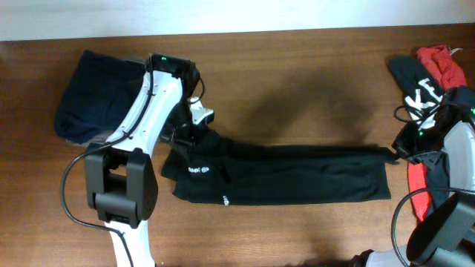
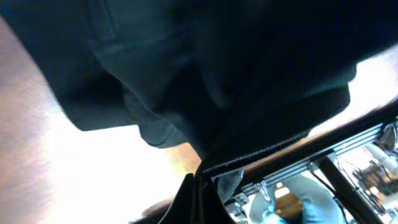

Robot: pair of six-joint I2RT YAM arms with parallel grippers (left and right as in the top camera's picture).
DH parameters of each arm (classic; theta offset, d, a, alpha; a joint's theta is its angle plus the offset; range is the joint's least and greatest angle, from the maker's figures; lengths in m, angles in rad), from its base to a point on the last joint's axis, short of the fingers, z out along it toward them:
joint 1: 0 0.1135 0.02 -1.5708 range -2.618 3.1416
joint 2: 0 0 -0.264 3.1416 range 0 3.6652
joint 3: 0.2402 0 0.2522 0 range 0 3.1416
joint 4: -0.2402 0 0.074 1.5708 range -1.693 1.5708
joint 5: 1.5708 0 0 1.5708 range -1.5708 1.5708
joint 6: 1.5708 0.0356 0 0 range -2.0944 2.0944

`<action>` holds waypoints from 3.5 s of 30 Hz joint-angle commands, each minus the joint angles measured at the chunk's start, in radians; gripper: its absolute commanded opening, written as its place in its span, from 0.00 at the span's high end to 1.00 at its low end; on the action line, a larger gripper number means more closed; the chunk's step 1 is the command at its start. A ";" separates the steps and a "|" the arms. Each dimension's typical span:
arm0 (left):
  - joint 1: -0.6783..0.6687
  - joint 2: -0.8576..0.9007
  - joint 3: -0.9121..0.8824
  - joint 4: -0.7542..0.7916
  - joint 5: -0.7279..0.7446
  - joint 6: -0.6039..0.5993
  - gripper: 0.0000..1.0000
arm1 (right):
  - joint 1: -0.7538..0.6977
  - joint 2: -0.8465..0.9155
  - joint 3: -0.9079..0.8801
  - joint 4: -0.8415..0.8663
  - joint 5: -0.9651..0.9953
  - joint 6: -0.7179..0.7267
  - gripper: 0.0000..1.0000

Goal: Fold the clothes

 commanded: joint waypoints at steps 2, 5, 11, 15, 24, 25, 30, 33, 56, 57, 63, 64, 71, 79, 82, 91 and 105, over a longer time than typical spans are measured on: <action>0.002 -0.001 -0.045 0.009 0.022 0.013 0.96 | -0.001 -0.024 0.001 -0.023 0.087 -0.007 0.96; 0.002 -0.001 -0.052 0.010 0.021 0.013 0.95 | -0.001 -0.024 0.001 -0.037 0.093 -0.007 0.96; 0.002 -0.001 -0.052 0.025 0.013 0.012 0.60 | 0.000 -0.024 0.001 -0.037 0.093 -0.007 0.63; 0.011 -0.001 -0.044 0.025 -0.013 0.004 0.38 | 0.000 -0.024 0.001 -0.028 0.093 -0.006 0.43; 0.087 -0.071 0.169 -0.036 0.014 -0.011 0.13 | -0.041 0.075 -0.014 0.024 -0.058 -0.090 0.27; 0.099 -0.095 0.190 -0.036 0.014 -0.011 0.07 | -0.046 0.102 -0.014 0.017 -0.071 -0.106 0.27; 0.180 -0.241 0.266 -0.036 0.014 -0.026 0.01 | -0.051 0.240 -0.014 -0.014 -0.107 -0.155 0.27; 0.227 -0.328 0.268 -0.035 0.016 -0.034 0.01 | -0.051 0.293 -0.014 -0.005 -0.107 -0.168 0.27; 0.264 -0.422 0.267 -0.014 0.048 -0.033 0.01 | -0.100 0.329 0.021 -0.102 -0.267 -0.283 0.96; 0.264 -0.422 0.267 -0.014 0.048 -0.033 0.01 | -0.109 0.307 0.041 -0.123 -0.262 -0.265 0.96; 0.264 -0.422 0.267 -0.017 0.048 -0.033 0.01 | -0.134 0.116 0.138 -0.176 -0.252 -0.235 0.96; 0.264 -0.422 0.267 -0.017 0.048 -0.033 0.01 | -0.126 0.086 0.139 -0.177 -0.252 -0.235 0.96; 0.264 -0.422 0.267 -0.018 0.048 -0.033 0.01 | 0.019 -0.012 0.139 -0.219 -0.248 -0.235 0.96; 0.264 -0.422 0.267 -0.018 0.048 -0.033 0.01 | 0.365 -0.010 0.078 -0.206 -0.170 -0.222 0.96; 0.264 -0.422 0.267 -0.018 0.048 -0.033 0.01 | 0.500 -0.007 0.028 -0.172 -0.107 -0.167 0.96; 0.264 -0.422 0.267 -0.017 0.048 -0.033 0.01 | 0.756 -0.003 -0.105 0.089 -0.092 0.036 0.95; 0.264 -0.422 0.267 -0.013 0.047 -0.033 0.01 | 0.897 -0.004 -0.105 0.126 -0.183 0.086 0.51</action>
